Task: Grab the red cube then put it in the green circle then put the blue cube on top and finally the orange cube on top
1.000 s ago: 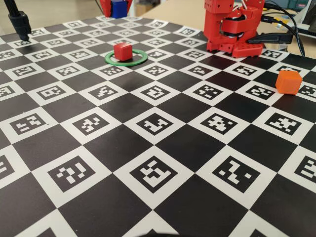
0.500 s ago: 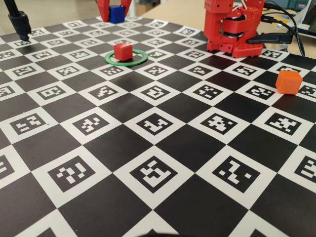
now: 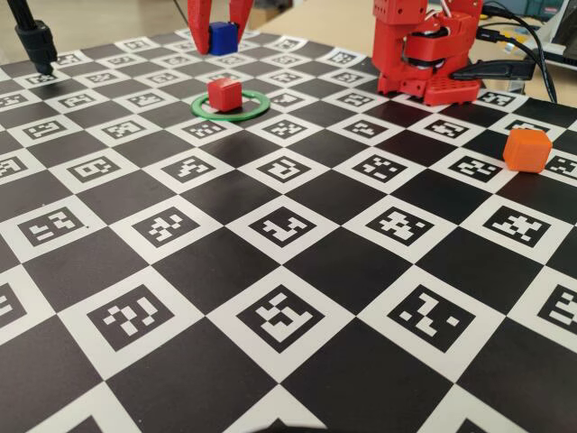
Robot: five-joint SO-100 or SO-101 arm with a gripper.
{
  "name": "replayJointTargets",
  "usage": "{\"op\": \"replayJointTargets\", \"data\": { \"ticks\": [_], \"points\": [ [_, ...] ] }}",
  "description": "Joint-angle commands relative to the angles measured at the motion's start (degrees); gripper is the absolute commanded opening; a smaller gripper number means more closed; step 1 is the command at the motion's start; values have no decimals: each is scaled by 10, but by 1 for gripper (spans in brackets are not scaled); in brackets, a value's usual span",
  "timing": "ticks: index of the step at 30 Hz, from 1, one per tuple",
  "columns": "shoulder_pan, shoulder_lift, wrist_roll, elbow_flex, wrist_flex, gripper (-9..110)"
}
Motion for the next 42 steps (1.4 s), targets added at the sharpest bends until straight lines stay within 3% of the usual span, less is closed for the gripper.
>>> {"op": "replayJointTargets", "data": {
  "ticks": [1,42],
  "points": [
    [-14,57,11,-4,-3,5],
    [14,39,-12,16,-51,4]
  ]
}}
